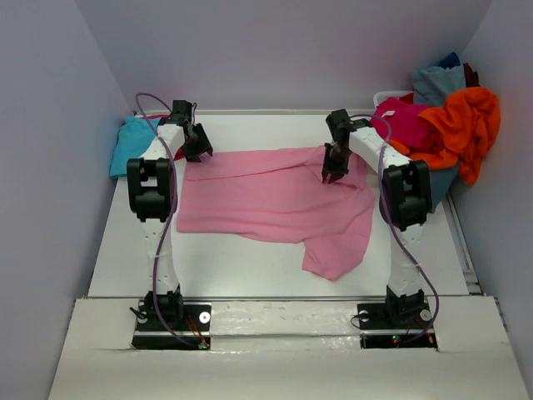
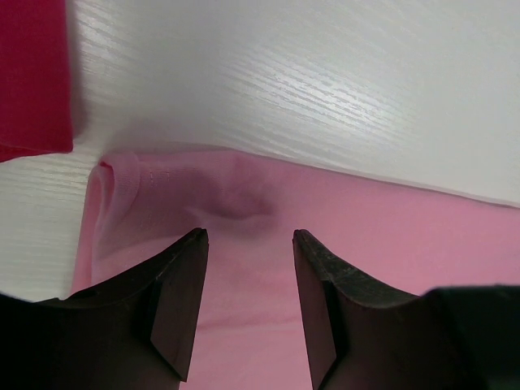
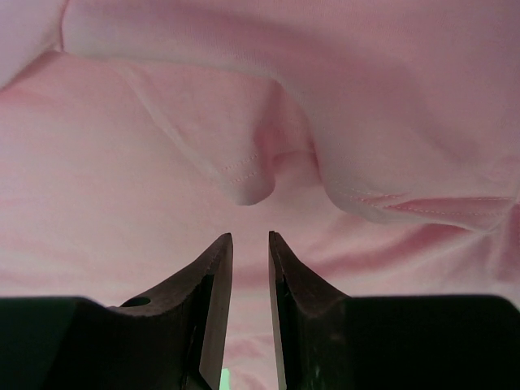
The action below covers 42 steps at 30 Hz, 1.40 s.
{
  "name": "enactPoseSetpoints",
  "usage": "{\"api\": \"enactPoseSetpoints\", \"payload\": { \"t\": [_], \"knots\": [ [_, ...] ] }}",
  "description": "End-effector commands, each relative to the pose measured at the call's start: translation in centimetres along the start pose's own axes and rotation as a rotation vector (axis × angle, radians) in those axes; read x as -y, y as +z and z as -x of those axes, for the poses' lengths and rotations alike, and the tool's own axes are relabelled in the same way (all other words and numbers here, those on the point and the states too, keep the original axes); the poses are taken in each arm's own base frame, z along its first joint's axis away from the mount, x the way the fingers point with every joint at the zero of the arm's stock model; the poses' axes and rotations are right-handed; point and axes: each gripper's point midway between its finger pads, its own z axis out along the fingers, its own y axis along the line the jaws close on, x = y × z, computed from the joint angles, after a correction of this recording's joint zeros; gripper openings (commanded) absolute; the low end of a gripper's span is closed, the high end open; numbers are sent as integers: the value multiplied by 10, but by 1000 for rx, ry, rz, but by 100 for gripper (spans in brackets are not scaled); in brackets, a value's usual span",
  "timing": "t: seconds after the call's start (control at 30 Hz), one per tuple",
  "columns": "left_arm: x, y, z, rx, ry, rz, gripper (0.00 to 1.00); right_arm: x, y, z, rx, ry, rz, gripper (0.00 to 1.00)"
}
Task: Fold and stack the t-shirts
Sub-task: Smooth out the 1/3-folded T-shirt at the center of the board.
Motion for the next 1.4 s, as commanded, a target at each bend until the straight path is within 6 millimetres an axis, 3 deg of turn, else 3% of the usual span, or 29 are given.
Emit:
{"api": "enactPoseSetpoints", "payload": {
  "t": [0.0,0.57,0.93,1.37],
  "knots": [
    [7,-21,14,47,21,-9,57,-10,6,-5,-9,-6,37,30],
    [7,-21,13,42,24,-10,57,-15,18,2,0,-9,30,31],
    [5,-18,9,32,25,-6,57,-23,1,23,68,-5,36,32],
    [5,-16,10,31,26,-7,57,-23,8,30,70,-7,16,32]
  ]
}}
